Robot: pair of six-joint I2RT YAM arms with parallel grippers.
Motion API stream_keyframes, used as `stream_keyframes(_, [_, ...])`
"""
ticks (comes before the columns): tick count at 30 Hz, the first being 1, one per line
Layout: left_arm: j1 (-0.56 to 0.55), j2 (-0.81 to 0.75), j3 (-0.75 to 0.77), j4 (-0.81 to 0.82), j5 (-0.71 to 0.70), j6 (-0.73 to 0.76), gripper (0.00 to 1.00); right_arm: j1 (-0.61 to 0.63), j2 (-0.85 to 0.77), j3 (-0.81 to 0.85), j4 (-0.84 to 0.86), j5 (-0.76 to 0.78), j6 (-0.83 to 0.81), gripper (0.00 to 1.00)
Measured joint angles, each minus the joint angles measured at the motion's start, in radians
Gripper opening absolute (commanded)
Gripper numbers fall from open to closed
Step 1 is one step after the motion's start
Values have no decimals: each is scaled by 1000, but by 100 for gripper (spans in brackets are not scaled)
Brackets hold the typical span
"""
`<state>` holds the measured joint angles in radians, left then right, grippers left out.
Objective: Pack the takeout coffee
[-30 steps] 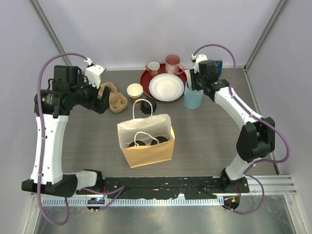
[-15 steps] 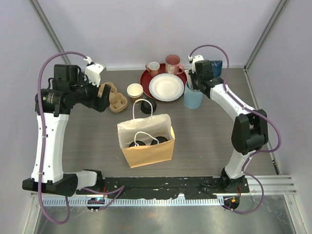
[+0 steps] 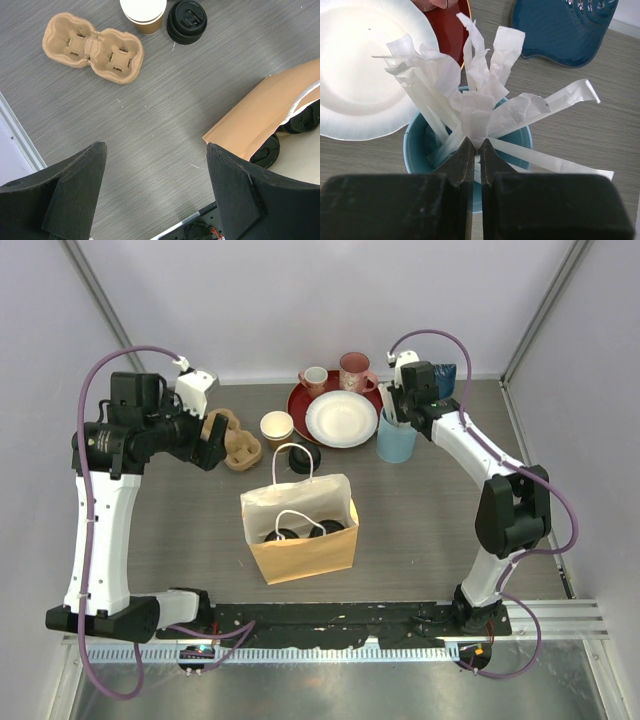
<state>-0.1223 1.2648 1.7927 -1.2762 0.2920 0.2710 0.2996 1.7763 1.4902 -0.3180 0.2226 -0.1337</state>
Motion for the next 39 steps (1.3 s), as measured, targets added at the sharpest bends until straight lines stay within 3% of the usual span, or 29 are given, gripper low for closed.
stream_keyframes(13, [0, 0, -16, 0, 16, 4, 84, 0, -144, -2, -2, -23, 6, 1])
stream_keyframes(27, [0, 0, -25, 0, 24, 21, 84, -3, -184, -1, -7, -47, 8, 1])
stream_keyframes(39, [0, 3, -73, 12, 39, 16, 84, -3, -441, 138, -24, -273, -16, 1])
